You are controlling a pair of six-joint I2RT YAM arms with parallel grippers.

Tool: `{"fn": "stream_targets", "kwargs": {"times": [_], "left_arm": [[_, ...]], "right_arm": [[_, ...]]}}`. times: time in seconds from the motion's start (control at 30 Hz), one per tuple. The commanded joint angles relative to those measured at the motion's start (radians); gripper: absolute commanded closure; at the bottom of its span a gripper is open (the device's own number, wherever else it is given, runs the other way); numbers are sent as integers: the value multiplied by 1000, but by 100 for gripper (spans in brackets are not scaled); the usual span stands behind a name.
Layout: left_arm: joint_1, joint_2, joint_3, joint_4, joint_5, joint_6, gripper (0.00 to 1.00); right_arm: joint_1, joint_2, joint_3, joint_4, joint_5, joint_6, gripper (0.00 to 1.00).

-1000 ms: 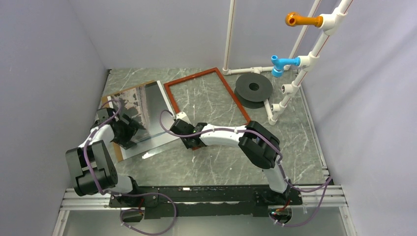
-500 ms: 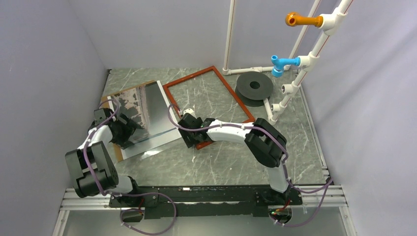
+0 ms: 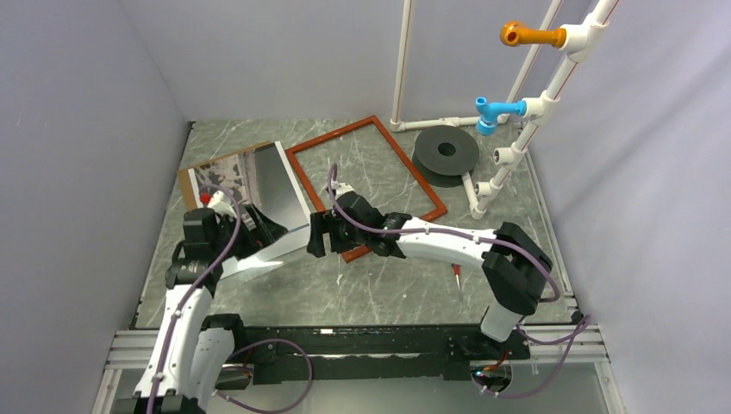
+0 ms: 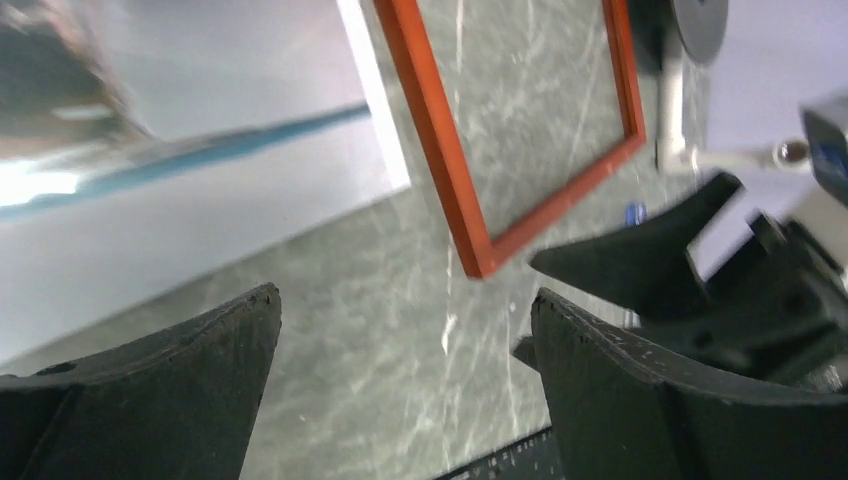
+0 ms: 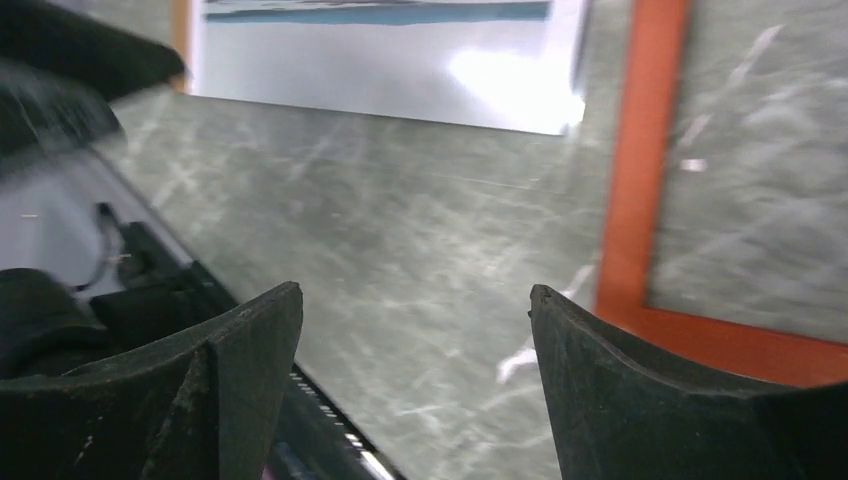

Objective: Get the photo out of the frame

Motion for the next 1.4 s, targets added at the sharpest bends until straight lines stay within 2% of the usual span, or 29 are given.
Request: {"fn": "stream_targets", "kwargs": {"times": [0.0, 0.17, 0.33, 0.43, 0.67, 0.93, 1.1, 1.23, 1.37], "left_arm": [[-115, -106, -53, -13, -28, -78, 2], [-151, -198, -45, -92, -75, -66, 2], [-154, -220, -8, -154, -54, -81, 4], [-154, -265, 37, -221, -124, -90, 6], [-154, -252, 198, -375, -212, -26, 5], [-154, -265, 236, -413, -246, -5, 4], [-154, -262, 223, -401, -235, 11, 4], [-153, -240, 192, -348, -170, 8, 4], [-154, -213, 153, -274, -112, -21, 4]], "right_arm": [[-5, 45, -75, 259, -157, 240, 14], [-4, 127, -91, 331, -171, 271, 13], [-3, 213, -71, 377, -174, 253, 13], [11, 265, -53, 411, -155, 244, 14], [22, 406, 63, 451, -158, 258, 15], [22, 502, 232, 390, -138, 209, 16], [28, 425, 181, 394, -196, 176, 16], [22, 341, 146, 318, -252, 82, 15], [-1, 246, 71, 250, -246, 40, 14]]}}
